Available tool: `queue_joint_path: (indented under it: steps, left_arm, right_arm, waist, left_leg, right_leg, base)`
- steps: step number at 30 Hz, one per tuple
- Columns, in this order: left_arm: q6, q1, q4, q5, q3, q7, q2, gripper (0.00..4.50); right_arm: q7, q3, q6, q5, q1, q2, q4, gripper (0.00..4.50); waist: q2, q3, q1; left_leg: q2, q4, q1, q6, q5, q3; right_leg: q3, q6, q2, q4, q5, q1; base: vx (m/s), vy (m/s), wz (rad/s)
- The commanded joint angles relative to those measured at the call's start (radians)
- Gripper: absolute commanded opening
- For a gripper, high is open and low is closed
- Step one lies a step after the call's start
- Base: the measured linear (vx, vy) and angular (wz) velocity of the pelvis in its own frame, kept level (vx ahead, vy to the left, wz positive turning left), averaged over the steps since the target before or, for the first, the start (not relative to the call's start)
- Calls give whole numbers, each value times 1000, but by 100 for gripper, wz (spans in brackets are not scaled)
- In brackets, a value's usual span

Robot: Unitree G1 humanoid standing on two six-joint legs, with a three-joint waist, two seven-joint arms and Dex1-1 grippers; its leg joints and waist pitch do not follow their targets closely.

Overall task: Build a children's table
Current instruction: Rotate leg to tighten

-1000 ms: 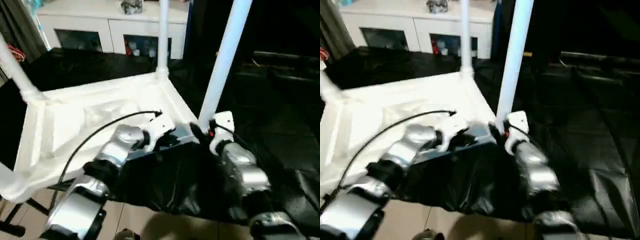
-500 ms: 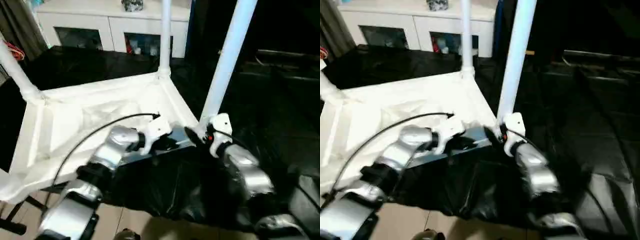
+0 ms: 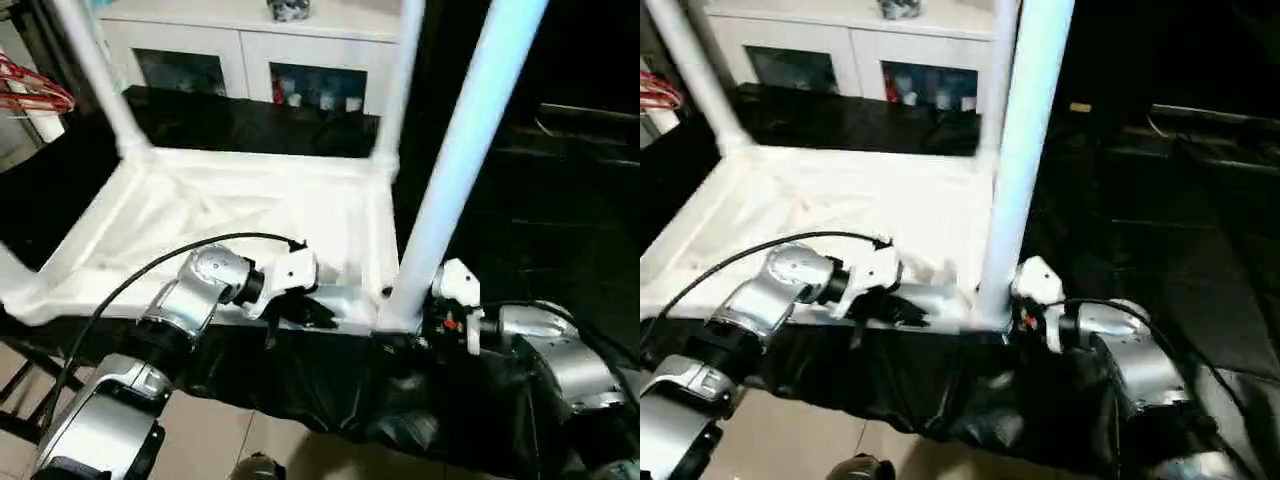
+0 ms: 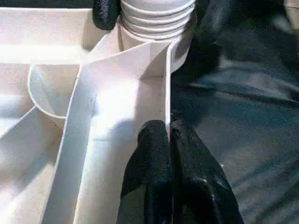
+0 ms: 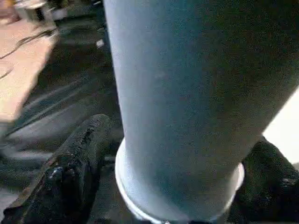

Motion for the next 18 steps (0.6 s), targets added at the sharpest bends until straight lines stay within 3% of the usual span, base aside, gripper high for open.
queue_joint_path:
  steps: [1,9,16,18]
  left_arm:
    - [-11,-13,-35,-16,-8,-10,-3,0]
    - [-22,-12,-33,-22,-7,-45,13,0]
    - [-13,-15,-30,-27,10,3,-17,0]
    - [0,-30,-7,-13,25,88,-49,0]
  right_arm:
    - [67,48,19,30,8,4,-56,350]
    - [96,59,49,40,24,-17,-98,284]
    - [41,42,56,42,42,19,-106,275]
    - [-52,13,48,34,35,70,-71,275]
  waist:
    - [-8,-76,0]
    - [-8,-80,6]
    - [-9,-81,7]
    - [-12,-79,3]
  left_leg:
    - [48,-74,25,36,-322,-12]
    - [46,-70,23,33,-296,-12]
    - [47,-69,22,35,-285,-12]
    - [46,-71,23,25,-302,-13]
  right_leg:
    - [48,-197,-68,-66,-349,43]
    - [47,-208,-69,-60,-309,44]
    - [47,-206,-69,-59,-308,44]
    - [46,-200,-69,-63,-335,42]
  base:
    - [0,0,0]
    - [0,0,0]
    - [0,0,0]
    - [0,0,0]
